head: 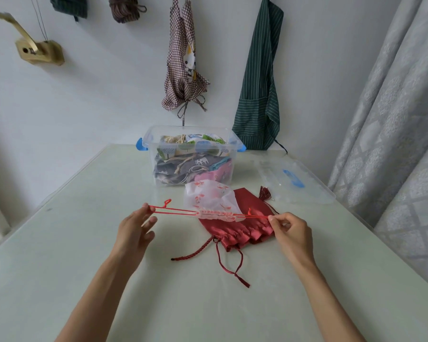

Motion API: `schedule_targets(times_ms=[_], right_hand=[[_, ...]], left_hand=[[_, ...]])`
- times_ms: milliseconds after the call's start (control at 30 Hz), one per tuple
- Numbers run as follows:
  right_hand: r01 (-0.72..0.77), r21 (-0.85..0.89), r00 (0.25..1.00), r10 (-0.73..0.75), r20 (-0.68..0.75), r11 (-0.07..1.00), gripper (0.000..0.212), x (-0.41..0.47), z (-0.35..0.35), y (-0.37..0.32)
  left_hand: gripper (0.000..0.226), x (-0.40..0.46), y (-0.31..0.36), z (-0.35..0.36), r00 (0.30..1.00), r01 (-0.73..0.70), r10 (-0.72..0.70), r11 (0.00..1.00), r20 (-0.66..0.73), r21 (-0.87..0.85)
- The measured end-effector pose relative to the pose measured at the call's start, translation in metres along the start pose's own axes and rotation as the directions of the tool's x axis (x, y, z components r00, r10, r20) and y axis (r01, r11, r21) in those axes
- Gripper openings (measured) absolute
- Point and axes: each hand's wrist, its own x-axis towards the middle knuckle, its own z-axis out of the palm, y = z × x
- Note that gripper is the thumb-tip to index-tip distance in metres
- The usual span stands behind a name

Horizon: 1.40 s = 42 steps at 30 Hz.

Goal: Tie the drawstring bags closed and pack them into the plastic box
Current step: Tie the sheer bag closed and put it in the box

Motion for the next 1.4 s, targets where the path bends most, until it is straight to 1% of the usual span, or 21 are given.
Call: schedule_targets(times_ms=[100, 133, 167, 200, 233, 267, 333, 367, 400, 500, 533, 567, 667, 700, 767, 800, 967, 1100, 1233, 1367, 1400], right_hand=[[-0.033, -0.082, 0.994, 0.024, -0.105, 0.996, 0.014, 0.003, -0.005, 0.004], [-0.031, -0.103, 0.991, 0.017, -0.135, 0.994, 0.014, 0.003, -0.005, 0.004], [-0.025, -0.127, 0.989, 0.006, -0.149, 0.992, 0.015, 0.002, -0.006, 0.002], [-0.017, -0.156, 0.988, -0.007, -0.155, 0.988, 0.016, 0.0, -0.005, 0.0], [-0.002, -0.186, 0.988, -0.027, -0.151, 0.982, 0.016, -0.003, -0.005, -0.002], [0.02, -0.224, 0.99, -0.05, -0.131, 0.974, 0.015, -0.004, -0.004, -0.003], [0.08, -0.347, 0.993, -0.103, -0.05, 0.935, 0.012, -0.005, -0.004, -0.006], [0.11, -0.404, 0.991, -0.129, -0.019, 0.908, 0.016, -0.006, -0.003, -0.009], [0.142, -0.426, 0.985, -0.171, -0.03, 0.894, 0.024, -0.007, -0.002, -0.012], [0.298, -0.327, 0.927, -0.354, -0.127, 0.897, 0.034, -0.018, 0.006, -0.03], [0.349, -0.287, 0.918, -0.386, -0.086, 0.892, 0.035, -0.022, 0.01, -0.035], [0.387, -0.254, 0.917, -0.4, 0.0, 0.887, 0.036, -0.026, 0.014, -0.037], [0.424, -0.276, 0.898, -0.36, 0.254, 0.863, 0.039, -0.029, 0.028, -0.032], [0.429, -0.304, 0.893, -0.35, 0.282, 0.85, 0.036, -0.029, 0.029, -0.031], [0.418, -0.316, 0.902, -0.349, 0.253, 0.852, 0.025, -0.028, 0.03, -0.032], [0.413, -0.305, 0.907, -0.356, 0.227, 0.858, 0.02, -0.027, 0.029, -0.033], [0.433, -0.202, 0.9, -0.41, 0.146, 0.879, 0.01, -0.03, 0.031, -0.036], [0.47, -0.137, 0.881, -0.454, 0.132, 0.872, 0.002, -0.033, 0.031, -0.036], [0.489, -0.126, 0.868, -0.469, 0.16, 0.863, 0.01, -0.034, 0.035, -0.035], [0.53, -0.191, 0.846, -0.498, 0.192, 0.826, 0.009, -0.034, 0.039, -0.032], [0.529, -0.204, 0.847, -0.497, 0.188, 0.824, 0.009, -0.033, 0.038, -0.031]], left_hand=[[0.024, 0.005, 0.001, -0.008, 0.998, -0.03, 0.032, 0.999, -0.062, 0.033], [0.025, 0.005, 0.0, -0.009, 0.993, -0.071, 0.08, 0.992, -0.091, 0.106], [0.026, 0.004, -0.001, -0.01, 0.978, -0.132, 0.167, 0.959, -0.126, 0.249], [0.025, 0.003, -0.003, -0.01, 0.948, -0.196, 0.283, 0.881, -0.147, 0.43], [0.024, 0.002, -0.006, -0.011, 0.906, -0.242, 0.398, 0.762, -0.14, 0.601], [0.023, -0.001, -0.009, -0.012, 0.874, -0.239, 0.472, 0.627, -0.116, 0.742], [0.026, -0.007, -0.008, -0.01, 0.861, -0.139, 0.503, 0.375, -0.075, 0.916], [0.03, -0.01, -0.007, -0.007, 0.861, -0.12, 0.507, 0.288, -0.045, 0.95], [0.035, -0.014, -0.006, -0.002, 0.852, -0.14, 0.523, 0.233, -0.002, 0.962], [0.045, -0.028, -0.009, 0.019, 0.788, -0.348, 0.58, 0.139, 0.209, 0.927], [0.046, -0.031, -0.013, 0.025, 0.774, -0.418, 0.561, 0.103, 0.294, 0.903], [0.048, -0.035, -0.017, 0.03, 0.771, -0.466, 0.523, 0.074, 0.364, 0.882], [0.052, -0.036, -0.033, 0.038, 0.8, -0.5, 0.381, -0.007, 0.464, 0.866], [0.052, -0.035, -0.037, 0.037, 0.814, -0.483, 0.343, -0.047, 0.469, 0.874], [0.047, -0.028, -0.04, 0.035, 0.829, -0.447, 0.316, -0.118, 0.461, 0.887], [0.043, -0.025, -0.04, 0.034, 0.826, -0.438, 0.336, -0.124, 0.453, 0.89], [0.026, -0.018, -0.036, 0.031, 0.798, -0.404, 0.468, -0.052, 0.38, 0.913], [0.024, -0.014, -0.036, 0.028, 0.81, -0.387, 0.513, 0.105, 0.284, 0.916], [0.019, -0.01, -0.029, 0.025, 0.807, -0.356, 0.564, 0.225, 0.176, 0.907], [0.013, -0.014, -0.026, 0.024, 0.854, -0.373, 0.497, 0.374, 0.156, 0.849], [0.013, -0.015, -0.025, 0.023, 0.864, -0.367, 0.48, 0.389, 0.154, 0.845]])
